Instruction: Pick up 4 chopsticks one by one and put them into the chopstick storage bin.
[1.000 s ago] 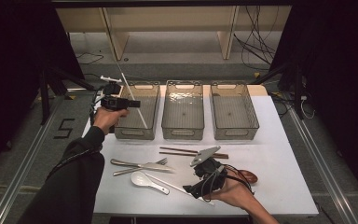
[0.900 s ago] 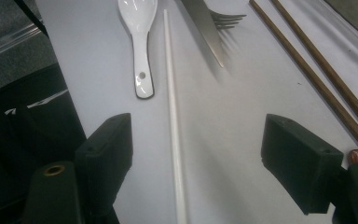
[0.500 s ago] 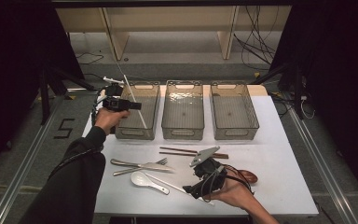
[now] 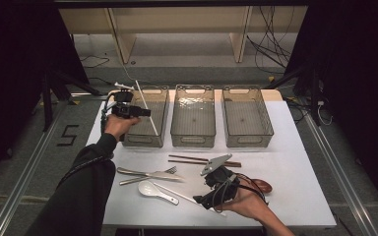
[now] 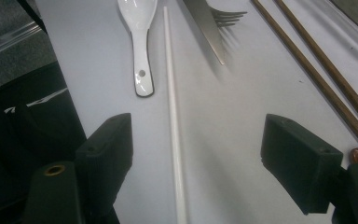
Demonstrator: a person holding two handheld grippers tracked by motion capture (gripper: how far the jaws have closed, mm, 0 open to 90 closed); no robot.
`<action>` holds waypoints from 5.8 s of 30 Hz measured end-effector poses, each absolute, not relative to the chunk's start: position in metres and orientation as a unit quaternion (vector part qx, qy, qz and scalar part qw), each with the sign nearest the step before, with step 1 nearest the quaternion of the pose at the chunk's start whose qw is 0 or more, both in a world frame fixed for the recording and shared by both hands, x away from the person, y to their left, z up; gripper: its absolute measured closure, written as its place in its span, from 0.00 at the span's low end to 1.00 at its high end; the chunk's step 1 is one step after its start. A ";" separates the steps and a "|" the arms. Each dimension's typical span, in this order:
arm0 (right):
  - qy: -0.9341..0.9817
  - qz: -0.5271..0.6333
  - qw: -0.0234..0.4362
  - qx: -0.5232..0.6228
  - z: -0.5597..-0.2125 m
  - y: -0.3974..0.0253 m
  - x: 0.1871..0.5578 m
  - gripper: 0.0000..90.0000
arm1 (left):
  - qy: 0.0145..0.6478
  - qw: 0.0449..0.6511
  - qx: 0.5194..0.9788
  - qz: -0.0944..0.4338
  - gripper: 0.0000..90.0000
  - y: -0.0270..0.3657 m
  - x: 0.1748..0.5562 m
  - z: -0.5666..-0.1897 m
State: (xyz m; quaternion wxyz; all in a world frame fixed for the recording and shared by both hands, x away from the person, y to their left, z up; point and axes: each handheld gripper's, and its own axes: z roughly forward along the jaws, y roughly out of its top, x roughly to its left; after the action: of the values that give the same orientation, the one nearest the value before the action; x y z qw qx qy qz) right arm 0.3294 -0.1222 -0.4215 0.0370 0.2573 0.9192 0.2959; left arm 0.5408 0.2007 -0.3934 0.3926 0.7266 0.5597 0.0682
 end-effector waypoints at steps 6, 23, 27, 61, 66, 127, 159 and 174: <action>0.919 0.297 0.038 0.256 -0.422 -0.122 0.330 0.29 | 0.552 0.388 0.734 0.079 0.48 0.197 0.534 -0.390; 0.934 0.245 0.044 0.256 -0.431 -0.115 0.330 0.37 | 0.432 0.472 0.764 0.081 0.17 0.186 0.443 -0.368; 0.941 0.224 0.037 0.250 -0.437 -0.108 0.331 0.44 | 0.417 0.482 0.765 0.095 0.17 0.189 0.425 -0.371; 0.971 0.123 0.022 0.202 -0.460 -0.087 0.337 0.88 | 0.376 0.498 0.774 0.113 0.16 0.187 0.346 -0.400; 0.973 0.114 0.026 0.198 -0.460 -0.087 0.338 0.92 | 0.376 0.496 0.775 0.112 0.16 0.188 0.345 -0.401; 0.977 0.104 0.020 0.183 -0.459 -0.081 0.342 0.93 | 0.383 0.493 0.773 0.114 0.16 0.190 0.347 -0.405; 0.964 0.181 0.023 0.194 -0.424 -0.100 0.345 0.95 | 0.394 0.508 0.757 0.118 0.16 0.195 0.348 -0.401; 0.917 0.304 0.083 0.245 -0.402 -0.111 0.354 0.95 | 0.403 0.522 0.749 0.069 0.17 0.173 0.351 -0.403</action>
State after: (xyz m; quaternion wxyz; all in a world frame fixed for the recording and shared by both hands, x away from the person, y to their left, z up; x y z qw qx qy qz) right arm 0.3539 -0.1112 -0.4022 0.0830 0.2445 0.9171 0.3038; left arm 0.3508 0.1731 -0.4033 0.5218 0.7487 0.4029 0.0694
